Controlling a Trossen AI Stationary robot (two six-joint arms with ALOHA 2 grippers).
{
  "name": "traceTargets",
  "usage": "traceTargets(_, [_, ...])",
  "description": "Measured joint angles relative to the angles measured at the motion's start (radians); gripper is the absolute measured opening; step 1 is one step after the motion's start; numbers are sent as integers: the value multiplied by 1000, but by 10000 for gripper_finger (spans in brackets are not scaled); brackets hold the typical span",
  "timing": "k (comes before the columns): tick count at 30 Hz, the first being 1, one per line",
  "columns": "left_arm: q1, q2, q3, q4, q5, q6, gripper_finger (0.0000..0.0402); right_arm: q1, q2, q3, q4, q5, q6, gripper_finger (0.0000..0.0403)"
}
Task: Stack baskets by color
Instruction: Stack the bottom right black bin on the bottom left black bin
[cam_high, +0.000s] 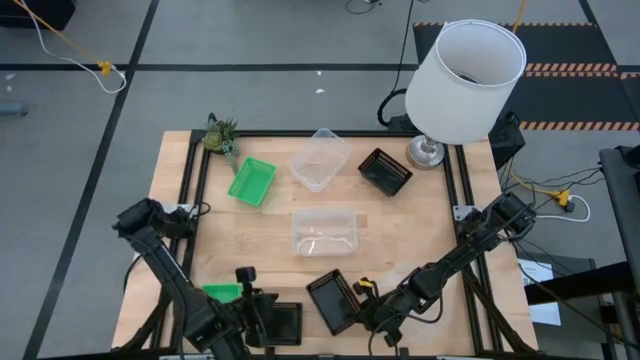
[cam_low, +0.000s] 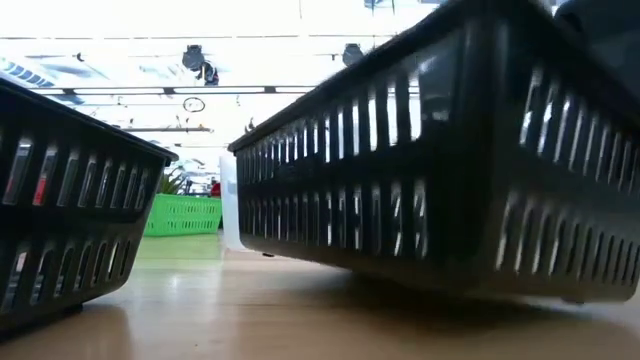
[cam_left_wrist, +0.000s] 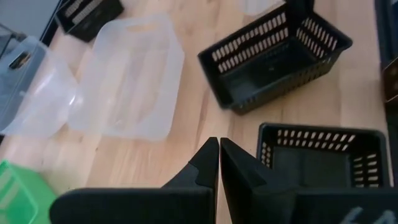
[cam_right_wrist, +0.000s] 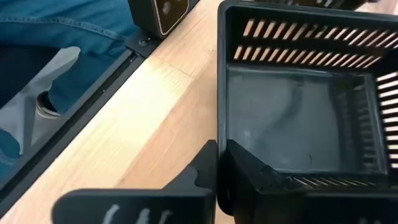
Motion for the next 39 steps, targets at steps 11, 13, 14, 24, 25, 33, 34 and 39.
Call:
traceTargets(11, [22, 0, 0, 444, 50, 552, 25, 2, -162, 0, -12, 25, -106, 9])
traceTargets(13, [26, 0, 0, 539, 58, 654, 39, 1, -189, 0, -29, 25, -152, 9])
traceTargets(14, [31, 0, 0, 580, 65, 693, 50, 1, -202, 0, -40, 24, -177, 9])
traceTargets(24, [148, 0, 0, 657, 192, 822, 179, -29, -335, 0, -75, 21, -427, 9])
traceTargets(25, [163, 0, 0, 660, 214, 832, 187, -37, -339, 1, -81, 20, -435, 9])
traceTargets(33, [274, 0, 0, 653, 492, 849, 197, -82, -341, 1, -129, -34, -436, 9])
traceTargets(34, [286, 0, 0, 649, 525, 847, 190, -83, -341, 1, -133, -34, -437, 9])
traceTargets(39, [336, 0, 0, 638, 660, 820, 142, -82, -341, 1, -136, -58, -439, 9])
